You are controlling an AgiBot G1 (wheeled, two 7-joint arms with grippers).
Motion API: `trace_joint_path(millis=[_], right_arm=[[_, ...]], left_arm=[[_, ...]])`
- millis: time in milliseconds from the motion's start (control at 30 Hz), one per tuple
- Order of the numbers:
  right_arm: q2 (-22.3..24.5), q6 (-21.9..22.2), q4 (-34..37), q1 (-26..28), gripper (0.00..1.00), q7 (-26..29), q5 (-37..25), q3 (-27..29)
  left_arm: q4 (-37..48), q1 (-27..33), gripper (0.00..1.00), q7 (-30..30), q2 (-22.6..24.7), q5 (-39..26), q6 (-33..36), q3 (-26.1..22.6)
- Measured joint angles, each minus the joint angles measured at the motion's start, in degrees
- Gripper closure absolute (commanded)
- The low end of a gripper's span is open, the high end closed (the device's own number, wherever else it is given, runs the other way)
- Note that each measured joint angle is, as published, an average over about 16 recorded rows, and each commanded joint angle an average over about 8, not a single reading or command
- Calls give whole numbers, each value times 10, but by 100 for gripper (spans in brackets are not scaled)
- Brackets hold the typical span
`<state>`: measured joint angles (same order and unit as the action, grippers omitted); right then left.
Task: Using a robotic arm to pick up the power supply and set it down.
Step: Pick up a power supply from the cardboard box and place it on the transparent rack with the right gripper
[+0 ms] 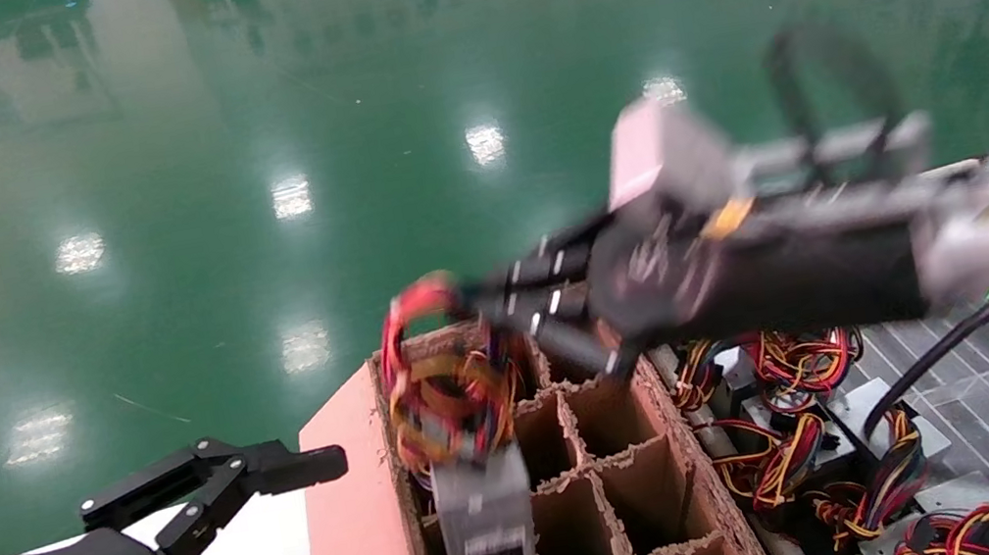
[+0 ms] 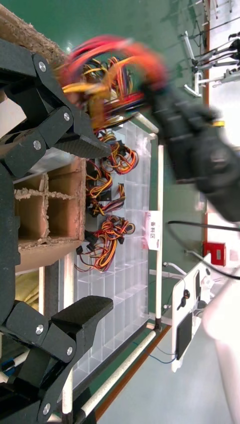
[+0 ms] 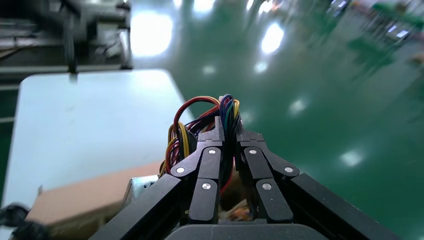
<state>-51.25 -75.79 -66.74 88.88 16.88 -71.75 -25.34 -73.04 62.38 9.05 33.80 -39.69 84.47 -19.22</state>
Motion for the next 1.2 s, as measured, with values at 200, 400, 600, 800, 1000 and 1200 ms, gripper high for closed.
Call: trace_joint_path(millis=[200, 400, 600, 800, 1000, 1200], right_arm=[[18, -17, 45, 73, 100, -15, 3, 18], [20, -35, 153, 161, 100, -71, -26, 18], [9, -21, 291, 242, 100, -152, -81, 1], [-11, 32, 412, 300, 100, -230, -142, -20], [-34, 101, 498, 337, 100, -294, -195, -43], [-59, 158, 553, 355, 100, -349, -234, -64]], left_arm=[[0, 0, 0, 0, 0, 0, 0, 0], [0, 0, 0, 0, 0, 0, 0, 0], [0, 0, 0, 0, 0, 0, 0, 0], [0, 0, 0, 0, 0, 0, 0, 0], [0, 0, 0, 0, 0, 0, 0, 0], [0, 0, 0, 0, 0, 0, 0, 0]])
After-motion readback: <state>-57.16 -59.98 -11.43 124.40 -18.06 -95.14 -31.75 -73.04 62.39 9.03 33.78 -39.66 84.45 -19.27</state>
